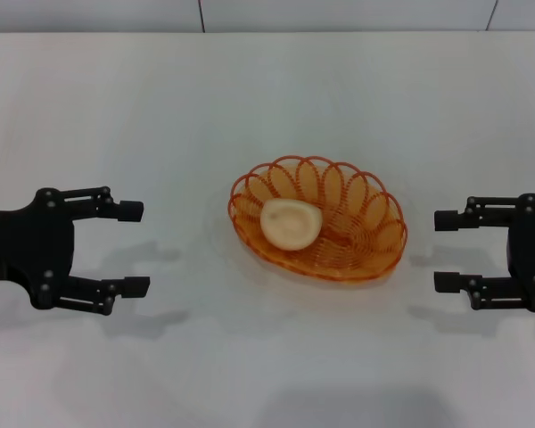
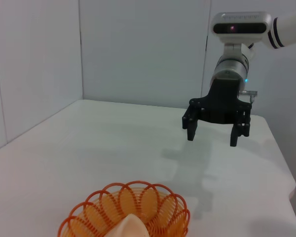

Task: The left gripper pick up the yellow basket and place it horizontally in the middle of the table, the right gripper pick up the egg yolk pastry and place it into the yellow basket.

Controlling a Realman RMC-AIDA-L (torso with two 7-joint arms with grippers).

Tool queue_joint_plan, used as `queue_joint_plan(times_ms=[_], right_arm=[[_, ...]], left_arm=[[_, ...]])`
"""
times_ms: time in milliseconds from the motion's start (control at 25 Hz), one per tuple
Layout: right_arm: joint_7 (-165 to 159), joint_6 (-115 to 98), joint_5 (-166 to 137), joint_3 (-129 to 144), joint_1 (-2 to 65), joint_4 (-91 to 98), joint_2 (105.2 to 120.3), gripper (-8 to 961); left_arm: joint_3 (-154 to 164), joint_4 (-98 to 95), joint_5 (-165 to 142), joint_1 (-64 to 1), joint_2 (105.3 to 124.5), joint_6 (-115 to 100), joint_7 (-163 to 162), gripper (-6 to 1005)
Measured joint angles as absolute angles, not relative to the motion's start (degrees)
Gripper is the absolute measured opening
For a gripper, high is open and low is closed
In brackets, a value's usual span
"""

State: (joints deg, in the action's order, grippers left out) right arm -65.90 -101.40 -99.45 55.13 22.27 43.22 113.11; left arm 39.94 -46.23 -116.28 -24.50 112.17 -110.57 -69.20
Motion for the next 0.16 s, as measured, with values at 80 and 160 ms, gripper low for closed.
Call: queue_joint_plan(times_ms=[80, 160], right_arm=[[-65.9, -101.5, -99.4, 55.1, 22.3, 43.2, 113.16, 673], [-65.9, -101.6, -99.4, 55.1, 22.3, 43.2, 113.15, 673]], left_arm=[[40.0, -46.2, -116.3, -24.4, 112.21, -110.5, -69.2, 875], [40.0, -46.2, -116.3, -24.4, 112.25, -110.5, -69.3, 875]])
